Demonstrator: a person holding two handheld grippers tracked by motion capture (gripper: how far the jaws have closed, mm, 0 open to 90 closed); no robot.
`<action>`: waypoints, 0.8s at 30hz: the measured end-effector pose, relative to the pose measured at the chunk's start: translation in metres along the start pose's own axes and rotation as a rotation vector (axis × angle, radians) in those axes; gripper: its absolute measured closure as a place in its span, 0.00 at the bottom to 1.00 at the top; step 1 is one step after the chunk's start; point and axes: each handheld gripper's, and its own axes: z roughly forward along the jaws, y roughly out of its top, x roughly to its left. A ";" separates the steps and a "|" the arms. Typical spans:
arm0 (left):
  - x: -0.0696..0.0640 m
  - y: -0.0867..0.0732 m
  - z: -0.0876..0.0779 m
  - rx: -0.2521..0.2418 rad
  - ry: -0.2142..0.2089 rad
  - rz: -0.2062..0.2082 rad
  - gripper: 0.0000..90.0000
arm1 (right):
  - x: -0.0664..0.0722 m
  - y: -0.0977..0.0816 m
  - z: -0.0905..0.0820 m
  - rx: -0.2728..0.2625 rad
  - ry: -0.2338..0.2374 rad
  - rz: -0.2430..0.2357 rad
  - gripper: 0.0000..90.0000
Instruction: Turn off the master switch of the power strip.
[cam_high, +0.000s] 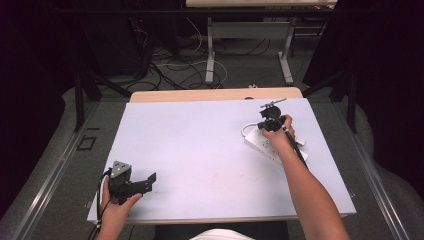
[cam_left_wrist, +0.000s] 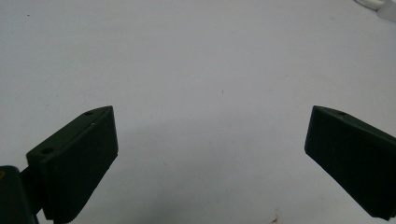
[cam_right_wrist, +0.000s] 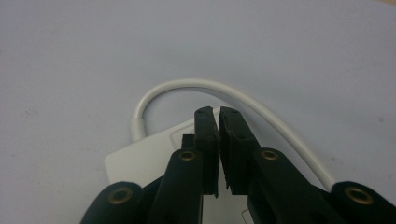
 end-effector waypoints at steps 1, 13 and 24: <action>0.001 0.000 0.000 -0.001 0.002 -0.002 0.03 | -0.001 0.000 0.000 -0.002 0.001 -0.002 0.94; 0.002 0.001 0.001 -0.007 0.011 -0.014 0.03 | 0.004 0.001 -0.004 -0.057 0.008 -0.017 0.81; 0.002 0.001 0.001 -0.007 0.008 -0.010 0.03 | 0.013 0.003 -0.013 -0.141 -0.002 -0.062 0.52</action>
